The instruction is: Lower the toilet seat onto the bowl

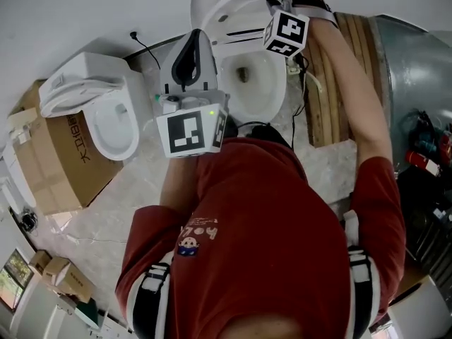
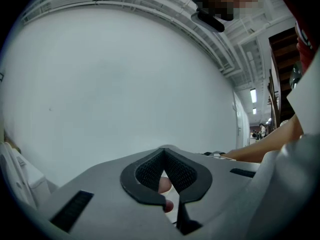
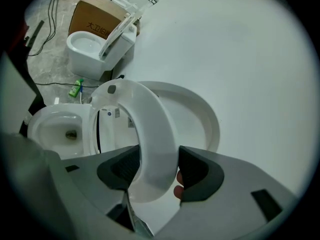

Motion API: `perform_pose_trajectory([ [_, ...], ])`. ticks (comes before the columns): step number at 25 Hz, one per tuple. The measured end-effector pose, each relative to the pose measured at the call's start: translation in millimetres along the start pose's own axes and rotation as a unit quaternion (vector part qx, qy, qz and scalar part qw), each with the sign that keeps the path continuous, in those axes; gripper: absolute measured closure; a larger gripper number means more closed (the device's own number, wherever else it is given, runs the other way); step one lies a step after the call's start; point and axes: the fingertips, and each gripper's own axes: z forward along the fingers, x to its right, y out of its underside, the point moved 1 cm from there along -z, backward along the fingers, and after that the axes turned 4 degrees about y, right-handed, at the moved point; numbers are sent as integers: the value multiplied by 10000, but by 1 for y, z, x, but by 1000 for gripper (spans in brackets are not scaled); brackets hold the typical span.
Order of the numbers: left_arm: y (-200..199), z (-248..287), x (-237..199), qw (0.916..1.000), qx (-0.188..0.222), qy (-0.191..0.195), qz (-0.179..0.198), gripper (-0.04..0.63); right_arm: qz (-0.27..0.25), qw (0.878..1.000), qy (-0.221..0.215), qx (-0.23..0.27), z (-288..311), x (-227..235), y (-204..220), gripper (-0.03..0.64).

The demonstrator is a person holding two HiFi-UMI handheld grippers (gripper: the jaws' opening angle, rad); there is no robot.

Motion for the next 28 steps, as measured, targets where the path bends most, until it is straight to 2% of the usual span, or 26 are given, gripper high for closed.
perform_pose_trajectory([
  [17, 8, -54, 72, 9987, -45, -415, 279, 586, -142, 9977, 270, 599, -75, -53, 9, 380],
  [28, 14, -84, 96, 9977, -56, -587, 319, 586, -156, 9953, 351, 888, -113, -88, 14, 393],
])
